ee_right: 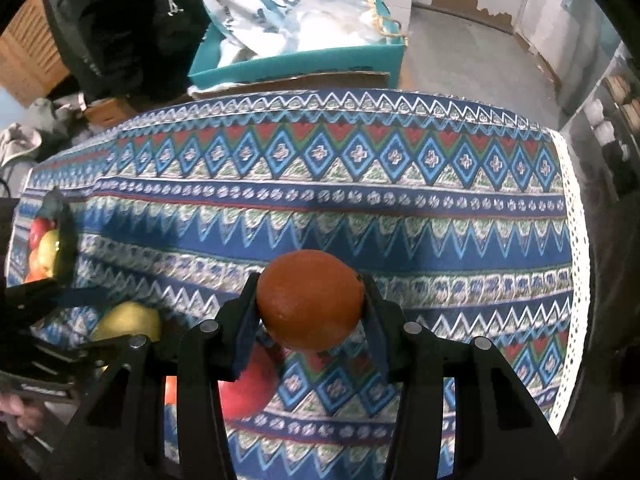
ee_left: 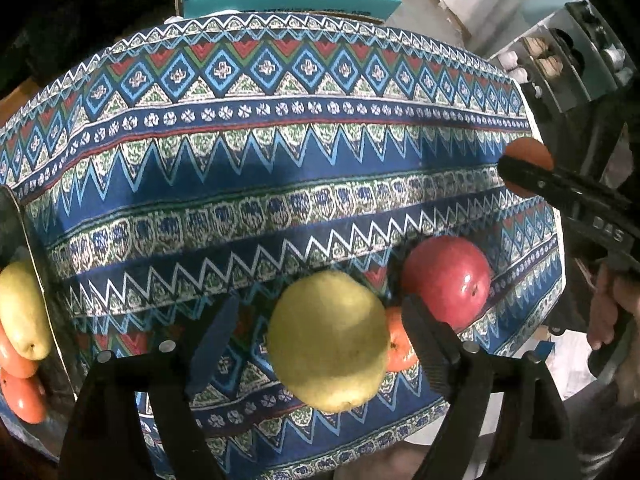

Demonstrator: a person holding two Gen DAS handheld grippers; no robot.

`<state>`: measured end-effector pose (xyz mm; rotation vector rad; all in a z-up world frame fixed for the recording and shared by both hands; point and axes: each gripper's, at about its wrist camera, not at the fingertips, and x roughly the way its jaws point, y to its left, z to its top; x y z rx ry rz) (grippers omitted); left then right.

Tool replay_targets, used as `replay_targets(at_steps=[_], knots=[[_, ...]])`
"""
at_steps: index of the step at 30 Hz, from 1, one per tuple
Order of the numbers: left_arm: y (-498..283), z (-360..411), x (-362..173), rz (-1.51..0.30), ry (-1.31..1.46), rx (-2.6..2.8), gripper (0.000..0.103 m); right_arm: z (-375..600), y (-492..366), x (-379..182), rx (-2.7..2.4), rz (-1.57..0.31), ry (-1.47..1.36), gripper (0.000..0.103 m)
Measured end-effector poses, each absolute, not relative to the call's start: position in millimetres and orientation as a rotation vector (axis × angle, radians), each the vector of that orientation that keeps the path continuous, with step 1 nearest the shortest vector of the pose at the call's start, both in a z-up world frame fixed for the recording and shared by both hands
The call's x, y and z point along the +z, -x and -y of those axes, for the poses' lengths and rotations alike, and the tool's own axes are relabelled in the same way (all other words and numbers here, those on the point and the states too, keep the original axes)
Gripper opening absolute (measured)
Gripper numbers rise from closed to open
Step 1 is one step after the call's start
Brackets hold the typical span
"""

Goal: Organize fruits
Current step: 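Carry the yellow pear with the left tool while the right tool carries the orange toward the bowl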

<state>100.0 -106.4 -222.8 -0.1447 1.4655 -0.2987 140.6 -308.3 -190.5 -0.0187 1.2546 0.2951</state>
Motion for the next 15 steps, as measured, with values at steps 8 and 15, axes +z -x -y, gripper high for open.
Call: replay_targets(at_steps=[8, 15], knots=[[-89.9, 115.5, -229.3, -1.478, 0.129, -0.315, 0.085, 302.8, -117.4, -183.2, 0.320, -1.242, -0.007, 0.047], [-85.3, 114.2, -245.1, -1.489, 0.171, -0.330, 0.086, 295.1, -109.0, -183.5, 0.342, -1.236, 0.001, 0.047]])
